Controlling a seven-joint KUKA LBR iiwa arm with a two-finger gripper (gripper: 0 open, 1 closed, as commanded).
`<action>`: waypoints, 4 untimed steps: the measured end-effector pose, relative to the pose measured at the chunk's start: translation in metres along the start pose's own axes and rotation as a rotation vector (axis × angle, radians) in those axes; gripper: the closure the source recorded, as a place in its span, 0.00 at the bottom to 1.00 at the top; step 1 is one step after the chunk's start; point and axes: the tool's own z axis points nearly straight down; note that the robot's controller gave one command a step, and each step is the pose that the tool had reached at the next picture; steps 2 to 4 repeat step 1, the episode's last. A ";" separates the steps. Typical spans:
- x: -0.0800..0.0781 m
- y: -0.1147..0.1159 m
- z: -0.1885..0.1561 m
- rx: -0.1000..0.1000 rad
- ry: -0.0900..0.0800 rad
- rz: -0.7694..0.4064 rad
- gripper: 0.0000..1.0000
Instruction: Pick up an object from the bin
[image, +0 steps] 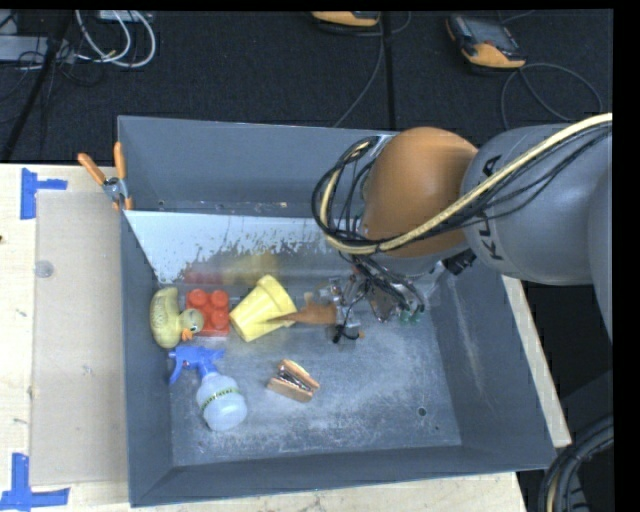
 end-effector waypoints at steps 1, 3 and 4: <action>0.008 0.005 -0.042 -0.001 0.008 -0.050 1.00; 0.008 0.005 -0.042 -0.001 0.008 -0.050 1.00; 0.008 0.005 -0.042 -0.001 0.008 -0.050 1.00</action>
Offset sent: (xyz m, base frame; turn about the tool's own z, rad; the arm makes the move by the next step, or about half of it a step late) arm 0.0233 0.0903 -0.0944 -0.0353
